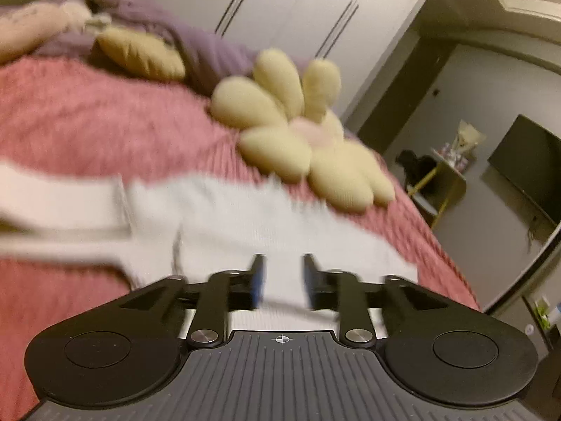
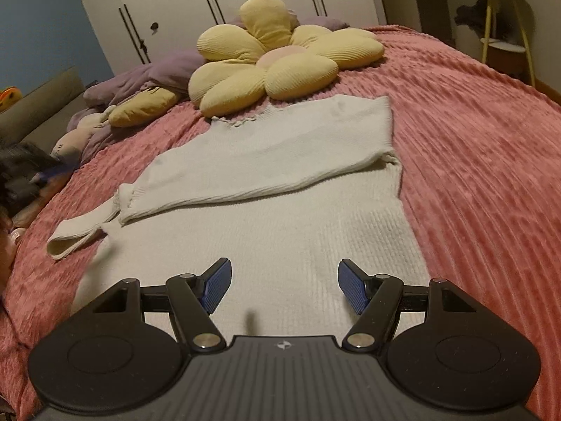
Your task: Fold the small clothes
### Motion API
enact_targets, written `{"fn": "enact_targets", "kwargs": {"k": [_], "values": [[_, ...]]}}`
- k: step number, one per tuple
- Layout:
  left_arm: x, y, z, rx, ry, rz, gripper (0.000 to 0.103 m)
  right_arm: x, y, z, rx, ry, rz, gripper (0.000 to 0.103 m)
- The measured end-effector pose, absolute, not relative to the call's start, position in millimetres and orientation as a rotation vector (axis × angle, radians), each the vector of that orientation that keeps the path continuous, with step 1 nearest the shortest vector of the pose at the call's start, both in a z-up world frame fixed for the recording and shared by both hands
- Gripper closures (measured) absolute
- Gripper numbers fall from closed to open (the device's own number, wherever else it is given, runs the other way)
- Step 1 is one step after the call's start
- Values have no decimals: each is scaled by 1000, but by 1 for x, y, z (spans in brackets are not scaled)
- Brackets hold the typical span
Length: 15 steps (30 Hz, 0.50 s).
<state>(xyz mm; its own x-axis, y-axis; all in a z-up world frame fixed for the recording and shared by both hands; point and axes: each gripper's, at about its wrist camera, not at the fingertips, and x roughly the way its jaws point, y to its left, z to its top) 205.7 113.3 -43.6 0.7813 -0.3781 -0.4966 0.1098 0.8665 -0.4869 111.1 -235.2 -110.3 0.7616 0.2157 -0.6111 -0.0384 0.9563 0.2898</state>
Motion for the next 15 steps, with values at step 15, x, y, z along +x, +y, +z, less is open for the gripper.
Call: {"fn": "enact_targets", "kwargs": {"k": [15], "values": [[144, 262, -108, -563, 560, 470, 18, 226, -60, -87, 102, 714, 581, 41]]}}
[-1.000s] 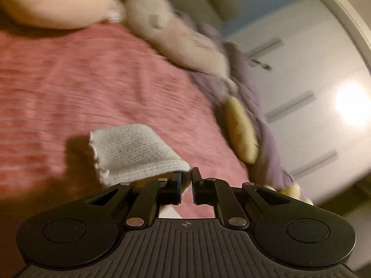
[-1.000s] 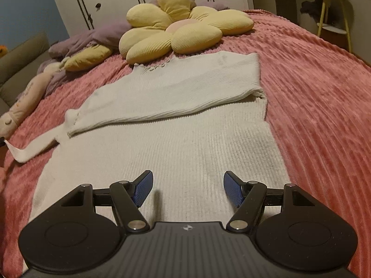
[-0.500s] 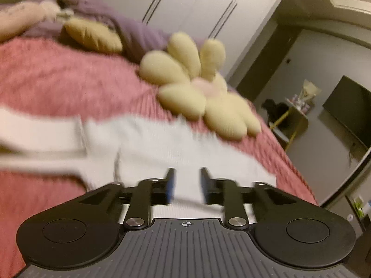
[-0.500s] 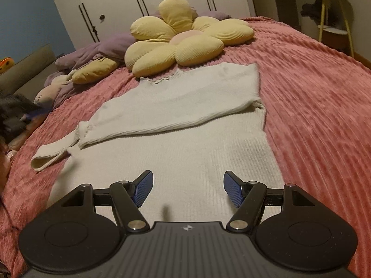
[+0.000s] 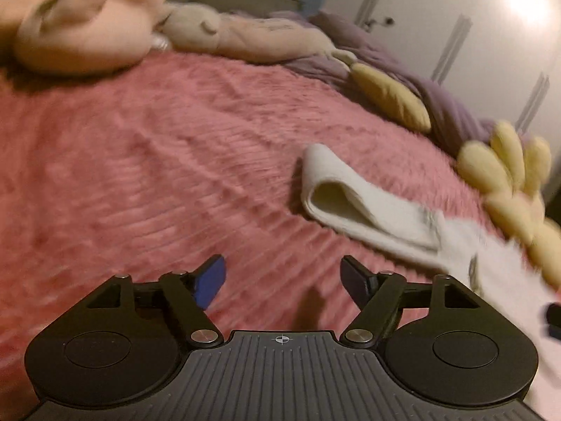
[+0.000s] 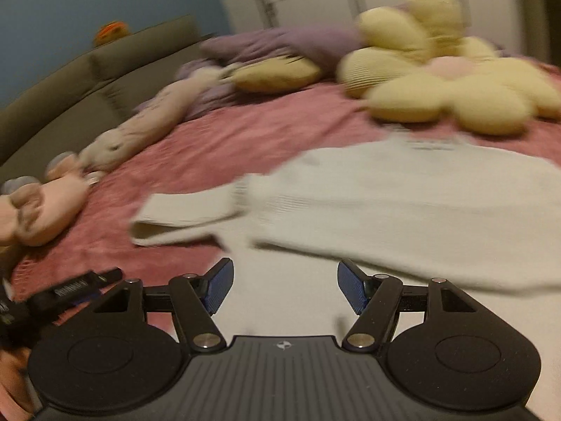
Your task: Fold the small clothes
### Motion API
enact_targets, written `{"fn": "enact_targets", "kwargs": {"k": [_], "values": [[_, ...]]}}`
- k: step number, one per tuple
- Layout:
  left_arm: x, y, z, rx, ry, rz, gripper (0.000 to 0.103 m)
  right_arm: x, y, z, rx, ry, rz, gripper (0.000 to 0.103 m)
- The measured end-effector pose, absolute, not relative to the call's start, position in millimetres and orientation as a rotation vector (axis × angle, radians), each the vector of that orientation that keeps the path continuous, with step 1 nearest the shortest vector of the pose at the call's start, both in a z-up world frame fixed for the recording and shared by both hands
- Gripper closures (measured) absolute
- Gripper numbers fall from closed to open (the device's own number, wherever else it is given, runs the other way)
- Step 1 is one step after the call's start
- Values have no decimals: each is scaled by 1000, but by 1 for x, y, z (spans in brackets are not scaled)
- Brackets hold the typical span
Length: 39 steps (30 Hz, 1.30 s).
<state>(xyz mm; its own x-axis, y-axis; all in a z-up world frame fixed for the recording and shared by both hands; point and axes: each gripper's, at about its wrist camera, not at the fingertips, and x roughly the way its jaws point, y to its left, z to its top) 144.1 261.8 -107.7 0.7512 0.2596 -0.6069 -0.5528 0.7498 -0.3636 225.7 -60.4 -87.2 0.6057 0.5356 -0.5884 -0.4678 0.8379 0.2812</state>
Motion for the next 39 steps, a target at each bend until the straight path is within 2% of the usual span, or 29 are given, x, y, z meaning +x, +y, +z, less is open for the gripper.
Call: {"fn": "enact_targets", "kwargs": {"k": [1, 2, 6, 12, 17, 22, 24, 25, 26, 30, 34, 39], "values": [[146, 263, -109, -590, 533, 467, 9, 236, -46, -89, 105, 729, 598, 44], [149, 264, -111, -602, 502, 457, 7, 245, -32, -91, 113, 746, 610, 48], [149, 257, -131, -544, 432, 373, 2, 290, 4, -108, 199, 856, 594, 50], [164, 262, -135, -561, 418, 351, 1, 336, 12, -137, 467, 961, 555, 51], [167, 256, -135, -520, 432, 367, 1, 355, 22, -150, 498, 1012, 505, 66], [167, 254, -136, -504, 436, 374, 0, 366, 32, -158, 550, 1022, 518, 69], [168, 253, -136, -496, 437, 376, 0, 366, 42, -158, 486, 1027, 537, 81], [168, 253, -137, -495, 437, 376, 0, 367, 46, -158, 465, 1035, 546, 95], [168, 253, -137, -495, 436, 375, 0, 366, 48, -157, 444, 1033, 543, 97], [167, 254, -135, -495, 431, 376, 0, 346, 44, -123, 306, 870, 544, 98], [166, 249, -129, -504, 413, 333, 0, 315, -3, -75, 203, 638, 482, 98], [169, 218, -120, -446, 411, 135, 0, 290, -91, -55, 123, 545, 285, 98]]}}
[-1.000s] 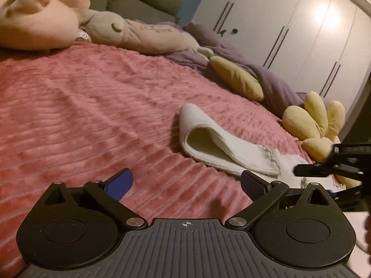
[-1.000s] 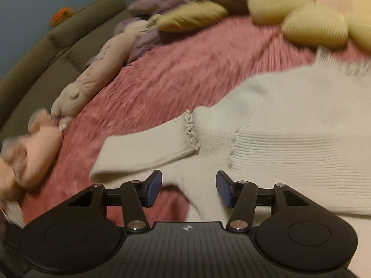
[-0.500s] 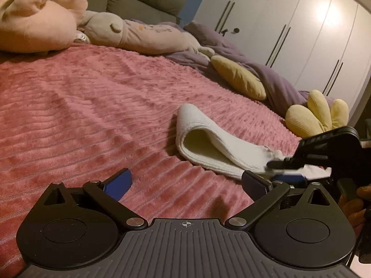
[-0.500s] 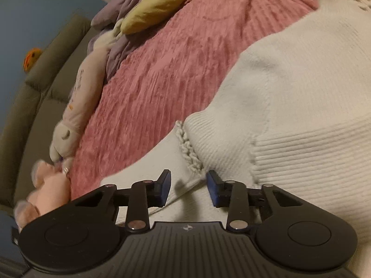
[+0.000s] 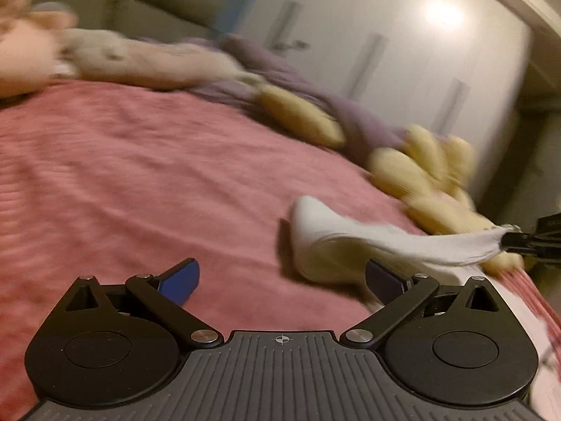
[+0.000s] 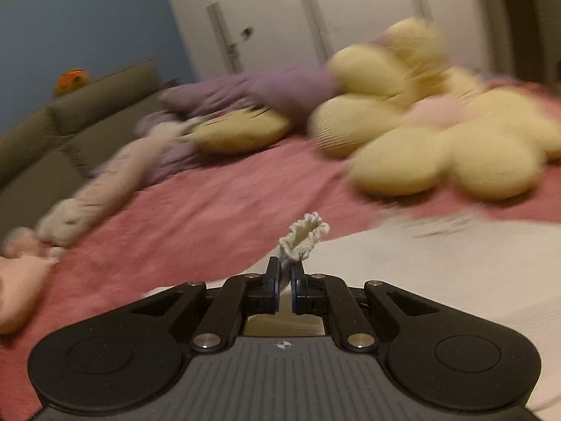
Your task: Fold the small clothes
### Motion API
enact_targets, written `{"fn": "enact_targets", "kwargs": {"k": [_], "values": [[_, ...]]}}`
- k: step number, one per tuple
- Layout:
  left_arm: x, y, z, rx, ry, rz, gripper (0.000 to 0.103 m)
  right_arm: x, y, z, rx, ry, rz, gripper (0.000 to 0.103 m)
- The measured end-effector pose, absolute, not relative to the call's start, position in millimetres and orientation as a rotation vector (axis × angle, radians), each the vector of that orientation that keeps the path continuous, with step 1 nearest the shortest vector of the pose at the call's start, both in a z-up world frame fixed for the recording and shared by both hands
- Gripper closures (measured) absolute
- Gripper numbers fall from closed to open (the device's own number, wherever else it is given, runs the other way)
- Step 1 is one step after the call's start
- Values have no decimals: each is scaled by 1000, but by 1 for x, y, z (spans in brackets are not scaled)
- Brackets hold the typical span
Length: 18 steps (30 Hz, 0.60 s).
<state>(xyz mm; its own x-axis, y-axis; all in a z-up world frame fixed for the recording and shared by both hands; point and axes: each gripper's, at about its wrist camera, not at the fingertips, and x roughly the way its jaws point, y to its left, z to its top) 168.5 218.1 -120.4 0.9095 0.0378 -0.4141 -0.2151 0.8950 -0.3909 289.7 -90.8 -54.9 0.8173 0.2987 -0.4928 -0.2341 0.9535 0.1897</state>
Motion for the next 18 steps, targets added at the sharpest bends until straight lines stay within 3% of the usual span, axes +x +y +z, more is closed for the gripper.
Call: {"fn": "enact_targets", "kwargs": {"k": [5, 10, 14, 16, 18], "values": [[176, 197, -122, -458, 480, -48, 0, 286, -164, -75, 143, 615, 95, 98], [181, 183, -120, -533, 584, -210, 0, 296, -212, -110, 387, 732, 80, 94], [182, 159, -127, -416, 616, -224, 0, 308, -227, -127, 598, 734, 122, 71], [179, 154, -130, -366, 614, -219, 0, 316, -226, -135, 643, 758, 106, 71], [179, 155, -130, -374, 613, -223, 0, 321, -221, -141, 667, 783, 78, 77]]}}
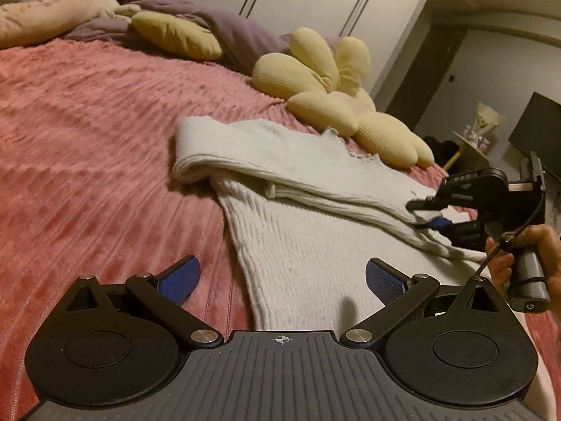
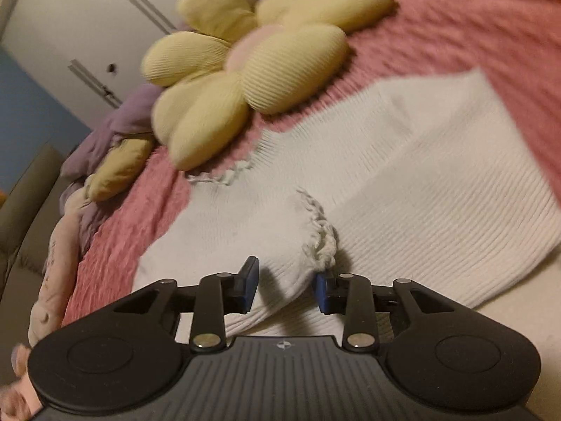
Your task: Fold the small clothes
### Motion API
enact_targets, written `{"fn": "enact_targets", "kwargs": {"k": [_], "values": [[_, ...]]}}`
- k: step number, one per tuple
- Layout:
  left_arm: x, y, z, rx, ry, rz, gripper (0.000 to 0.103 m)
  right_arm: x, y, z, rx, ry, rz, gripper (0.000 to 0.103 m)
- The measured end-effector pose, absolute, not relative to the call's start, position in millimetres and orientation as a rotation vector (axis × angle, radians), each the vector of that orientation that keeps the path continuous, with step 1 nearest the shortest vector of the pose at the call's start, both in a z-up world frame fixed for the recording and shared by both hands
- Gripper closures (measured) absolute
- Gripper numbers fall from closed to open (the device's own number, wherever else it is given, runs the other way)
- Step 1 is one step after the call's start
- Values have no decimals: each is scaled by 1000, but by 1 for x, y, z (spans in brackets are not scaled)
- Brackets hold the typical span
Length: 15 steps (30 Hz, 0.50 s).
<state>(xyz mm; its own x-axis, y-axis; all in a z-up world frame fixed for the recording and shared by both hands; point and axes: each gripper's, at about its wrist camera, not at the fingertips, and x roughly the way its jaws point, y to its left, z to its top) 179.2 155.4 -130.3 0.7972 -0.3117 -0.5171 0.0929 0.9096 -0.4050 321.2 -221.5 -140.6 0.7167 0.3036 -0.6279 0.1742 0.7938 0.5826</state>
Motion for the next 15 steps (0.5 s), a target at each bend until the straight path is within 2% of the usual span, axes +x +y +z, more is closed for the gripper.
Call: {"fn": "enact_targets", "kwargs": {"k": [1, 2, 8, 15], "values": [[179, 157, -131, -387, 610, -226, 0, 319, -218, -139, 646, 778, 70, 93], [179, 159, -132, -397, 609, -228, 0, 318, -213, -133, 591, 759, 61, 97], [181, 157, -128, -379, 607, -220, 0, 293, -194, -87, 252, 558, 30, 98], [183, 162, -113, -391, 612, -140, 0, 282, -220, -84, 197, 564, -23, 98]]}}
